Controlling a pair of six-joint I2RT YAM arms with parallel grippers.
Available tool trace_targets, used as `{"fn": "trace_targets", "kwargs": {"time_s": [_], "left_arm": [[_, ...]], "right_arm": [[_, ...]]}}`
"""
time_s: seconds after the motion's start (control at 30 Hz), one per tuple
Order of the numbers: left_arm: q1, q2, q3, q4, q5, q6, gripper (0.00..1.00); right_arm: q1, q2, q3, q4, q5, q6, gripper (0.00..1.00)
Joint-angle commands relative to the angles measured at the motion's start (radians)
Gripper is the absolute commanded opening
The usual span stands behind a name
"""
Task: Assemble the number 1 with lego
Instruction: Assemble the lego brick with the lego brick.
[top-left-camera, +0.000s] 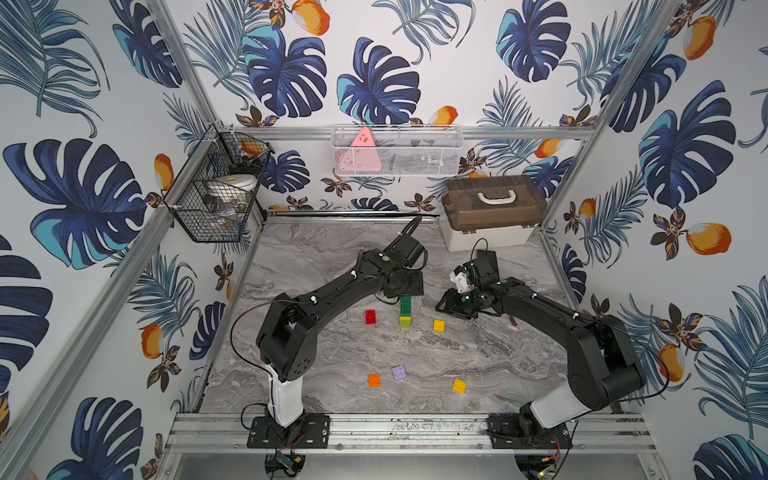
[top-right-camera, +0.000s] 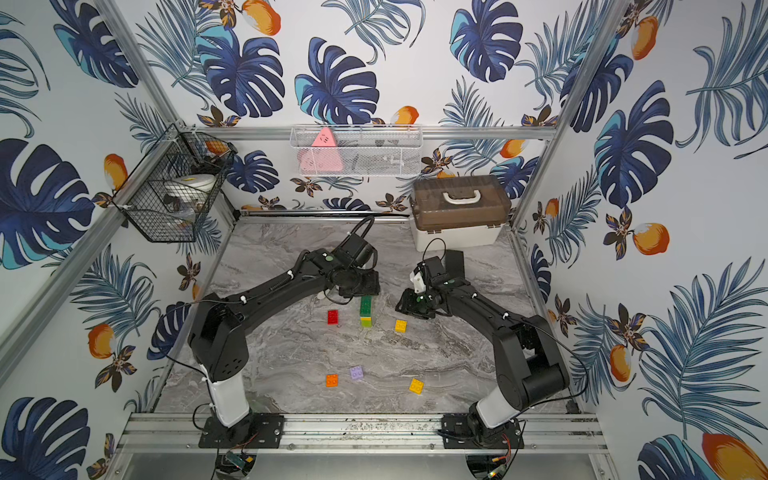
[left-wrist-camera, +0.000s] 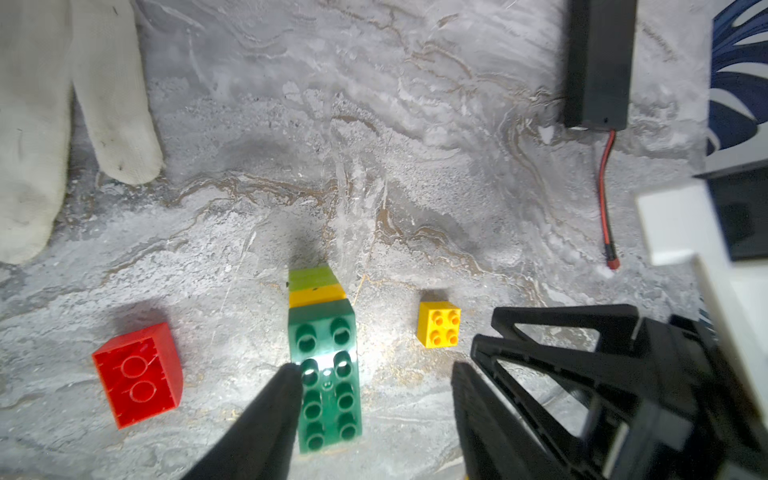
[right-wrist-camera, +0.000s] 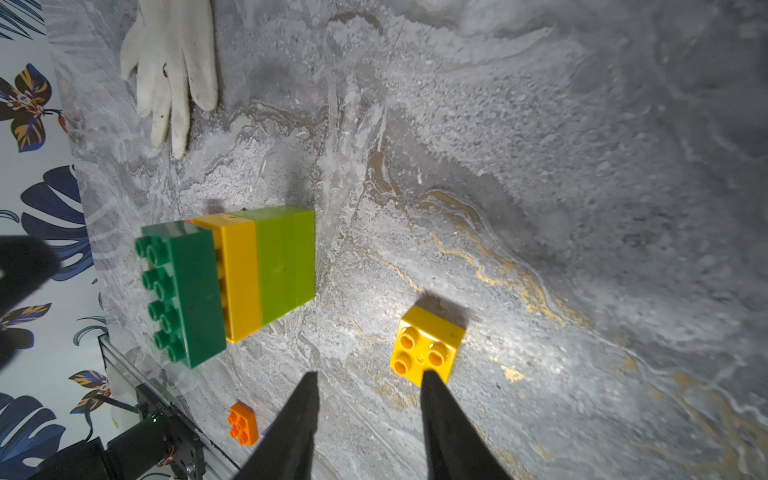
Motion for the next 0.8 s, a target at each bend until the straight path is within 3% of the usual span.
{"fn": "trace_targets", "kwargs": {"time_s": [0.0, 0.13, 0.23, 0.4, 0.6, 0.77], "left_arm": [[0.017, -0.082, -0.074, 0.001, -0.005, -0.007, 0.61], [0.103, -0.259, -0.292, 0.023, -0.022, 0.001, 0.55], [0.169, -0.363, -0.435, 0.033, -0.034, 0.039, 0.48], [0.206, -0.453, -0.602, 0.082, -0.050, 0.084, 0.46], [0.234, -0.484, -0.711, 0.184, 0.014, 0.115, 0.45], [0.254, -0.487, -0.738, 0.206, 0.033, 0.143, 0.44]], "right_arm": [[0.021, -0.021, 0.030, -0.063, 0.052, -0.032, 0.46], [0.106, -0.047, 0.105, -0.124, 0.150, -0.041, 0.60], [0.225, -0.026, 0.203, -0.191, 0.291, -0.015, 0.61], [0.342, 0.070, 0.340, -0.301, 0.467, 0.087, 0.64], [0.415, 0.200, 0.492, -0.383, 0.536, 0.167, 0.67], [0.432, 0.284, 0.581, -0.427, 0.556, 0.209, 0.62]]}}
